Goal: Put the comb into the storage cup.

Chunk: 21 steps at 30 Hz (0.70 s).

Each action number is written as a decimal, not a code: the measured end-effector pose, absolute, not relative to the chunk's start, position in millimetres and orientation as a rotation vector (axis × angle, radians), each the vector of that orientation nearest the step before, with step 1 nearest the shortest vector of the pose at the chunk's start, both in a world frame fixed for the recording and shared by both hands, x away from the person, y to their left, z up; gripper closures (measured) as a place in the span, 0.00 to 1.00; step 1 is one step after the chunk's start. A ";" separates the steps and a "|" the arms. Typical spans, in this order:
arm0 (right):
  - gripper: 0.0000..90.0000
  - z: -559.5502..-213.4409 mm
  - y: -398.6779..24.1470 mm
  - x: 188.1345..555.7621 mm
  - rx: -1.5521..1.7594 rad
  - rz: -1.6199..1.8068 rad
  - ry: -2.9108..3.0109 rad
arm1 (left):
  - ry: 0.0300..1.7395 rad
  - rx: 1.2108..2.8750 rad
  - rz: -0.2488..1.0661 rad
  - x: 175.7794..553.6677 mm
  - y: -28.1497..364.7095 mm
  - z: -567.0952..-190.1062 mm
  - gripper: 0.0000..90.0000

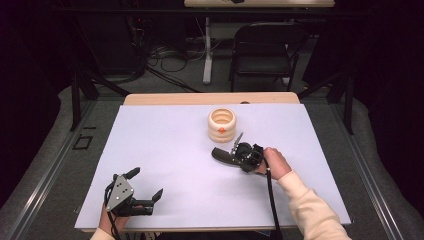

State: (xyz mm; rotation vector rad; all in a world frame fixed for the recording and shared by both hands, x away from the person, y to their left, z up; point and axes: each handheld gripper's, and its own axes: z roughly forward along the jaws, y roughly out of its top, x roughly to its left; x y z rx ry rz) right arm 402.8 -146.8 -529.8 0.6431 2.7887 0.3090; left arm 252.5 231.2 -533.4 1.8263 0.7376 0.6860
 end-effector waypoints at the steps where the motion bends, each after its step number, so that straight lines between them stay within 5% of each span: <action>1: 0.78 -529.7 -146.9 402.9 0.640 0.307 2.788 | 0.738 1.826 0.687 252.2 231.1 -533.3 0.00; 21: 0.81 -521.8 -147.3 396.6 0.616 0.315 2.725 | 0.736 1.825 0.687 252.0 231.8 -533.1 0.00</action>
